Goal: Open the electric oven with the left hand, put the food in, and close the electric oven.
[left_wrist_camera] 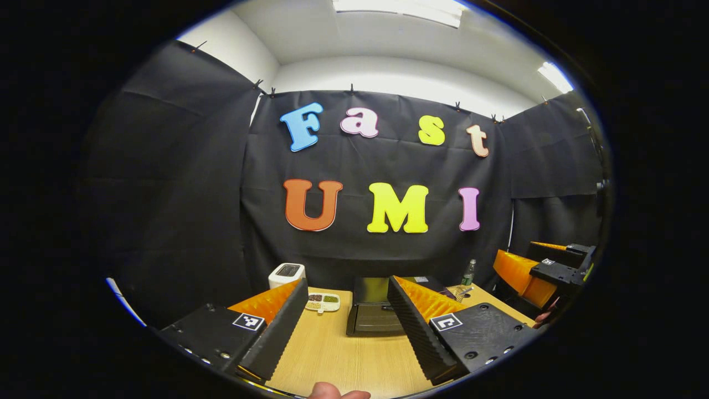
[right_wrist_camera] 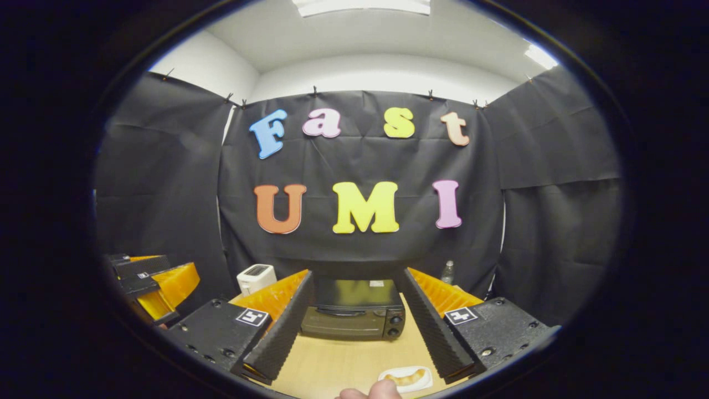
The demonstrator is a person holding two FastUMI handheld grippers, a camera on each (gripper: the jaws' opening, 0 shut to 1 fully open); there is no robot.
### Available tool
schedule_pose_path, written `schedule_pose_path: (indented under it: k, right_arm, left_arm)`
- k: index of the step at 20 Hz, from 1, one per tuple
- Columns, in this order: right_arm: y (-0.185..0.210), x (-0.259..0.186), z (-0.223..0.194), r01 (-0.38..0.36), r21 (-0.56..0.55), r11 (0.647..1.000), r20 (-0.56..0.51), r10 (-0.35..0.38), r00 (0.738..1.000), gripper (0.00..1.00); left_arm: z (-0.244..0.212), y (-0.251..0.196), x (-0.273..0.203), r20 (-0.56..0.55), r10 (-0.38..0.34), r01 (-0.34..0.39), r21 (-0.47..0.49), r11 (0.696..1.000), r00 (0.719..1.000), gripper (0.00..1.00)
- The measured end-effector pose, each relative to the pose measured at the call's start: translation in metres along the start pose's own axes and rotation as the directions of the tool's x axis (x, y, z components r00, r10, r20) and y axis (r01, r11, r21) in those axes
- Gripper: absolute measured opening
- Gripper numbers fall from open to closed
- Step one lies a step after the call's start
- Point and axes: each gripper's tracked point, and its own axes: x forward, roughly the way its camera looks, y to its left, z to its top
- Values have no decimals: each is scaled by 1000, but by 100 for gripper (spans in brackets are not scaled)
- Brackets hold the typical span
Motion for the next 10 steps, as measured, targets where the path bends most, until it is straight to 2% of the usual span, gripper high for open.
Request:
schedule_pose_path:
  k: [10]
  right_arm:
    - [-57,12,-11,93,10,996,-19,-93,995,99]
  left_arm:
    - [-18,-41,36,-42,-53,53,9,999,998,93]
